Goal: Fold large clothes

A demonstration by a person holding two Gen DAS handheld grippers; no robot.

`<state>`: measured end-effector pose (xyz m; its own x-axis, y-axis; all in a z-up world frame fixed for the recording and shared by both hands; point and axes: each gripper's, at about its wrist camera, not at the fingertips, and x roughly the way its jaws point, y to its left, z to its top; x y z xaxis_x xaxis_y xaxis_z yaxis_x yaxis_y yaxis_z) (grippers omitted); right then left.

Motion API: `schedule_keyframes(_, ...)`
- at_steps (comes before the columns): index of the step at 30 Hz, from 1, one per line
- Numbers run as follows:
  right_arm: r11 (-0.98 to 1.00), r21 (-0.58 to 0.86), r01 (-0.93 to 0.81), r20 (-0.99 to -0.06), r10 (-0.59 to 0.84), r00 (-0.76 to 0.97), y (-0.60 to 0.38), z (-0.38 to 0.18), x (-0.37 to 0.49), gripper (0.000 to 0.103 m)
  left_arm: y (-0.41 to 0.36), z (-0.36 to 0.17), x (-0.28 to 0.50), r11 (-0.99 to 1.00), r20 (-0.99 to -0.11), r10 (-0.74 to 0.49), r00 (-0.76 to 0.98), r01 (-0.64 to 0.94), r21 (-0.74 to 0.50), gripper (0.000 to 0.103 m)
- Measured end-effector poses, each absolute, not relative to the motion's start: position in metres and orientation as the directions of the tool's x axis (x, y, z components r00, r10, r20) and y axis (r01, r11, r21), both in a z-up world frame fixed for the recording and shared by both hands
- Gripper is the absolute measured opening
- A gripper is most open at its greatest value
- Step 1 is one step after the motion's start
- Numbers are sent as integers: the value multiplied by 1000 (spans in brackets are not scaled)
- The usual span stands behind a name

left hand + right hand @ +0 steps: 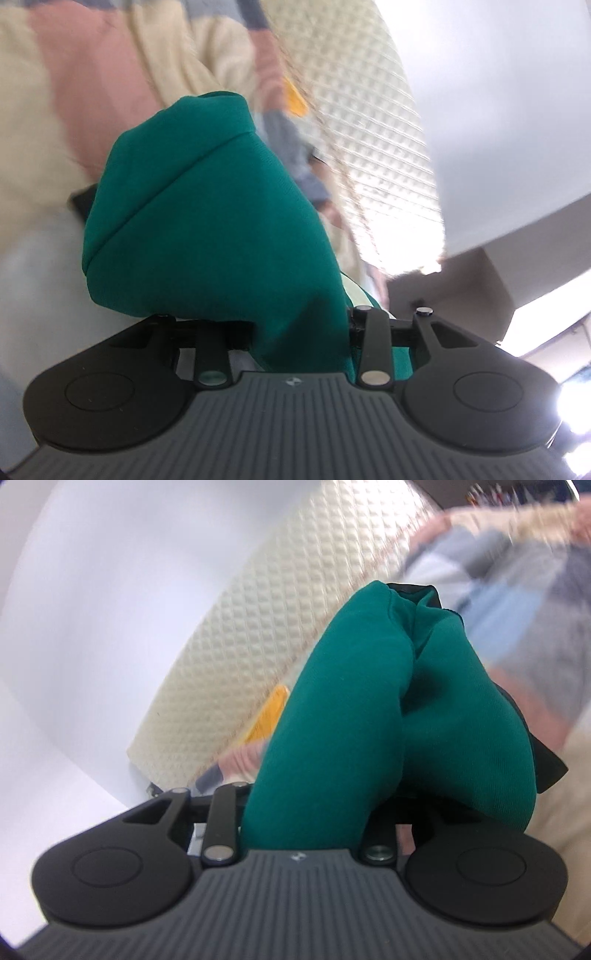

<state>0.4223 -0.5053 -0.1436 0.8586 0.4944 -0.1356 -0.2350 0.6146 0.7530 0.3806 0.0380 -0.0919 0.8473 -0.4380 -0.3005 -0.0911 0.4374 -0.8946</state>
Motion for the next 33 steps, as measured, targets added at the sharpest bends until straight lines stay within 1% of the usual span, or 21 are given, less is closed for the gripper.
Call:
schedule_keyframes(5,638,724,-262,-80,455,887,-563,-113,427,36,-22,-54,430,477,-270,-503,821,4,-879,41)
schedule_keyframes(10,624,746,-233,-30,381,924,-620,-103,447,36,-89,-30,485,505,-250,-550,797,79,-859,41)
schedule_keyframes(14,613,767,-186,-28,323,946,-659,-111,475,36,-138,-33,521,538,-286,-549,785,70,-840,41)
schedule_keyframes(17,617,773,-148,-58,300,952,-681,-127,492,36,-161,-50,546,565,-318,-539,780,54,-824,41)
schedule_keyframes(21,611,786,-92,-109,284,953,-702,-169,516,36,-187,-82,564,621,-377,-536,755,50,-783,41)
schedule_keyframes(24,580,813,-56,-133,279,951,-713,-205,520,36,-199,-111,560,658,-415,-545,729,64,-751,41)
schedule_keyframes(26,551,833,-44,-141,289,947,-720,-230,516,36,-200,-131,550,657,-417,-552,722,70,-750,41)
schedule_keyframes(29,517,853,-67,-111,304,946,-723,-263,504,36,-200,-144,537,670,-400,-555,729,107,-735,41)
schedule_keyframes(33,484,869,-102,-62,310,949,-722,-285,485,36,-199,-156,526,676,-398,-549,735,109,-729,41)
